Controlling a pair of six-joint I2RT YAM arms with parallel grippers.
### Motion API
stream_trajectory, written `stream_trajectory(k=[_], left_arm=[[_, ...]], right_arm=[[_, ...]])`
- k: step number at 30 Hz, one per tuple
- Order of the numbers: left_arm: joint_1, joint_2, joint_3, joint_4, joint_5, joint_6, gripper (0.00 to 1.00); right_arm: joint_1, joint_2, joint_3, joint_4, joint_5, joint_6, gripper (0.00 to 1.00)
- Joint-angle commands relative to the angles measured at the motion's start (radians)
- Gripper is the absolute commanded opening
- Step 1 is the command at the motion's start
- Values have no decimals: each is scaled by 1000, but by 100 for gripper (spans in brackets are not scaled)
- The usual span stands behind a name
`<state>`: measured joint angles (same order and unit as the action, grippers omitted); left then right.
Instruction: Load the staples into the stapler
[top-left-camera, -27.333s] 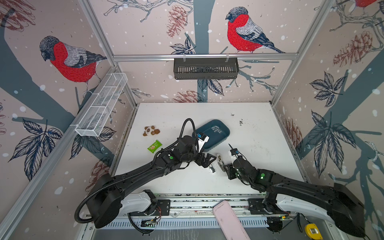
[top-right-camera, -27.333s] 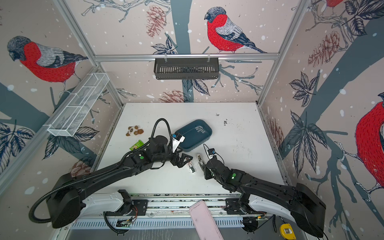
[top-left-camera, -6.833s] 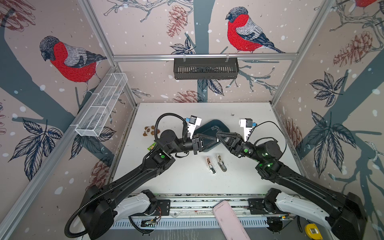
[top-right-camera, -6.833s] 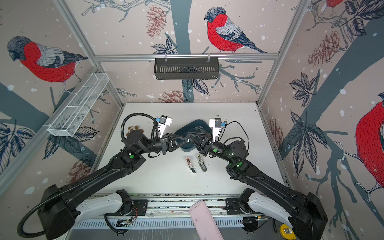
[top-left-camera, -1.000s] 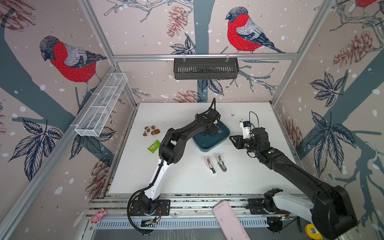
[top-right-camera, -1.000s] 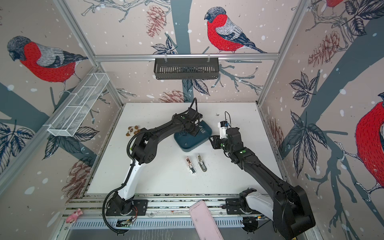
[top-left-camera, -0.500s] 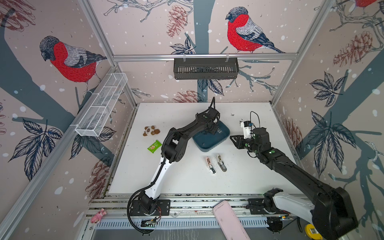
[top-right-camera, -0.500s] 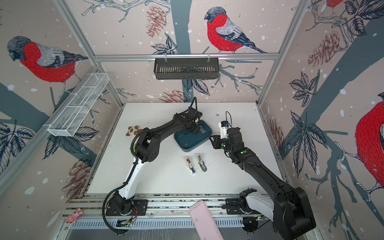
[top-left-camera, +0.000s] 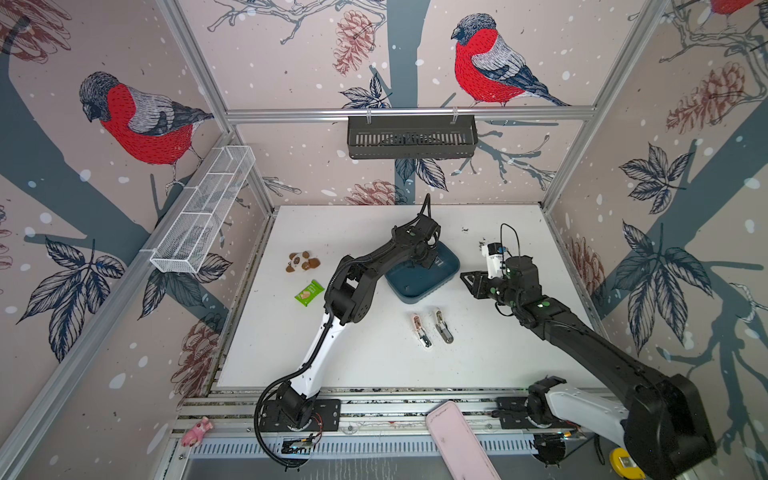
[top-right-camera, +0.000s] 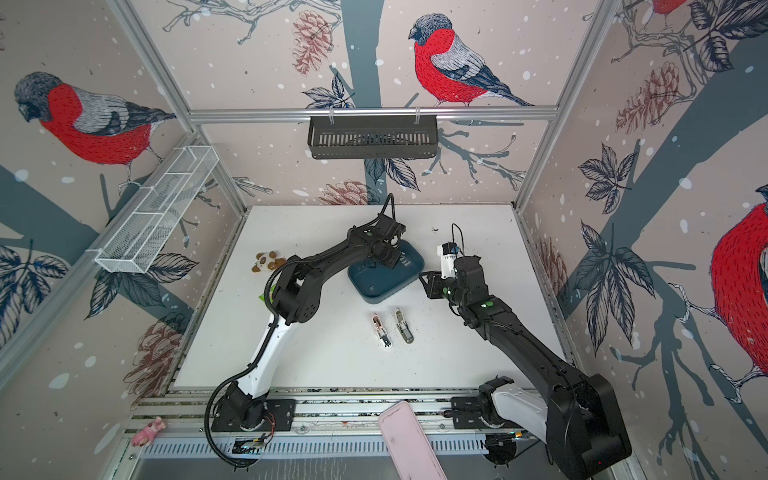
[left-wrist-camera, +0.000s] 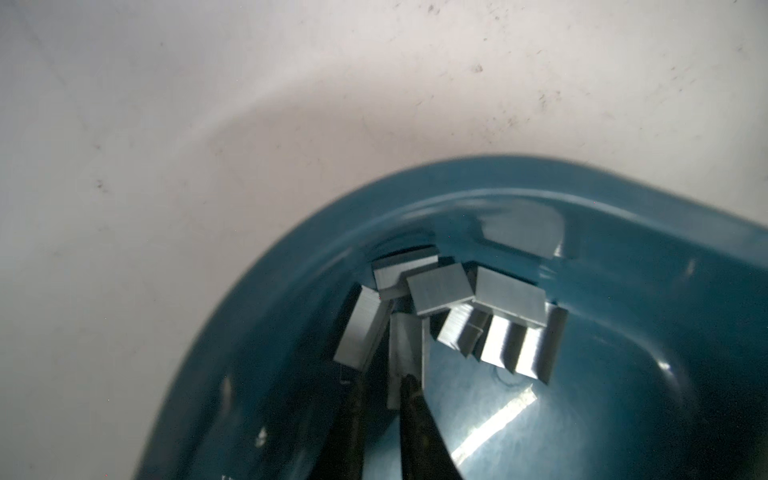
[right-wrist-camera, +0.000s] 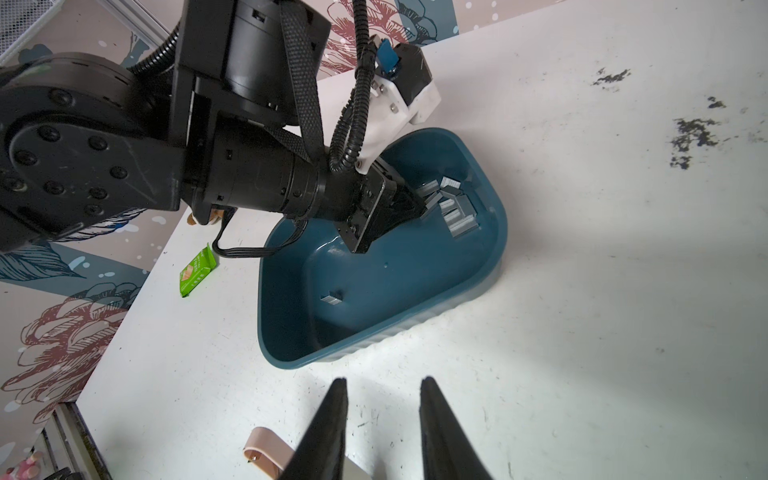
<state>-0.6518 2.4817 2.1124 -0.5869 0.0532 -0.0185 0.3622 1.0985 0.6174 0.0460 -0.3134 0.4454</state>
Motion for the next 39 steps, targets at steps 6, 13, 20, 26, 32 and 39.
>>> stream_trajectory(k=[6, 13, 20, 26, 32, 39], left_arm=[[1, 13, 12, -11, -4, 14, 16], [0, 12, 4, -17, -2, 35, 7], [0, -41, -74, -22, -34, 42, 0], [0, -145, -234, 12, -68, 18, 0], [-9, -232, -330, 5, -124, -29, 0], [-70, -269, -348, -29, -328, -20, 0]], right_arm=[[-3, -9, -4, 11, -3, 0, 31], [-3, -12, -7, 12, -6, 3, 31], [-4, -25, -13, 7, -8, 6, 30], [-3, -34, -28, 21, -18, 13, 30], [1, -39, -39, 21, -17, 18, 30], [14, -51, -56, 30, -6, 32, 30]])
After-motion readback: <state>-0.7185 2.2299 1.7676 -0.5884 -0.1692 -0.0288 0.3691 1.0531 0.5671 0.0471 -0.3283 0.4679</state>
